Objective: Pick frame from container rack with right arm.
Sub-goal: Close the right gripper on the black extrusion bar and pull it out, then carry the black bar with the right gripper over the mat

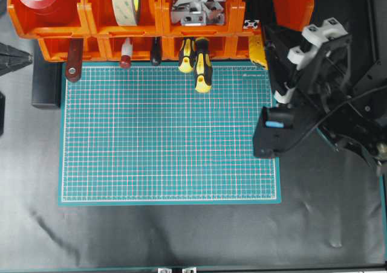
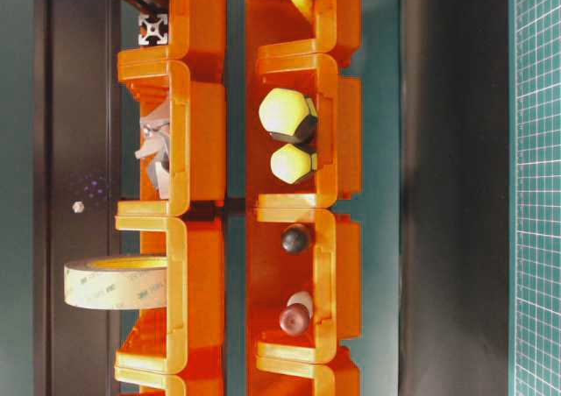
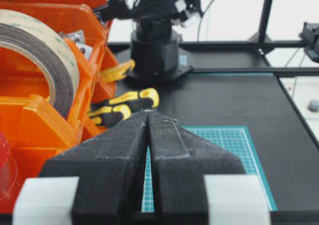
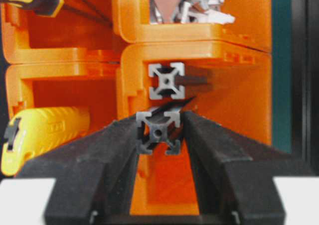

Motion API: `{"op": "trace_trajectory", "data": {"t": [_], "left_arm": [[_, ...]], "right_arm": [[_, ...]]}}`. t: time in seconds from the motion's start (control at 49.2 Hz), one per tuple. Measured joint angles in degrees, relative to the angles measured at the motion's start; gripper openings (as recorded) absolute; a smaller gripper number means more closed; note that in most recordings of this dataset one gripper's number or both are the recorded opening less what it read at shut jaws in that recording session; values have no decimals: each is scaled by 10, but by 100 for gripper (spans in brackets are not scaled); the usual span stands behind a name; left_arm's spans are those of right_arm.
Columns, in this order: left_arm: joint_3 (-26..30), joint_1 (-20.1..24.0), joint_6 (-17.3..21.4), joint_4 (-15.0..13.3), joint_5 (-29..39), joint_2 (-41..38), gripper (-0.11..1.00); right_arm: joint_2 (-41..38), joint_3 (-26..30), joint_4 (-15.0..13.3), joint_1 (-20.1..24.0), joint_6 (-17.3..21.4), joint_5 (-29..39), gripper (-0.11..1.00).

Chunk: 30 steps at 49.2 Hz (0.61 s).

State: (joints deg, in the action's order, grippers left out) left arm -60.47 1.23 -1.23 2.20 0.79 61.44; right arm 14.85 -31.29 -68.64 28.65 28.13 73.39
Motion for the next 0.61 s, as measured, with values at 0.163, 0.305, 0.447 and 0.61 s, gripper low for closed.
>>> {"op": "trace_trajectory", "data": {"t": [0.163, 0.305, 0.447, 0.61], "left_arm": [[1, 0, 1, 0, 0, 1, 0], [1, 0, 0, 0, 0, 2, 0], [0, 0, 0, 0, 1, 2, 0], [1, 1, 0, 0, 1, 2, 0]], "right_arm": [[0, 34, -35, 42, -17, 65, 26], [-5, 75, -78, 87, -45, 125, 26], [-27, 125, -96, 132, -85, 160, 26], [-76, 179, -98, 176, -124, 167, 26]]}}
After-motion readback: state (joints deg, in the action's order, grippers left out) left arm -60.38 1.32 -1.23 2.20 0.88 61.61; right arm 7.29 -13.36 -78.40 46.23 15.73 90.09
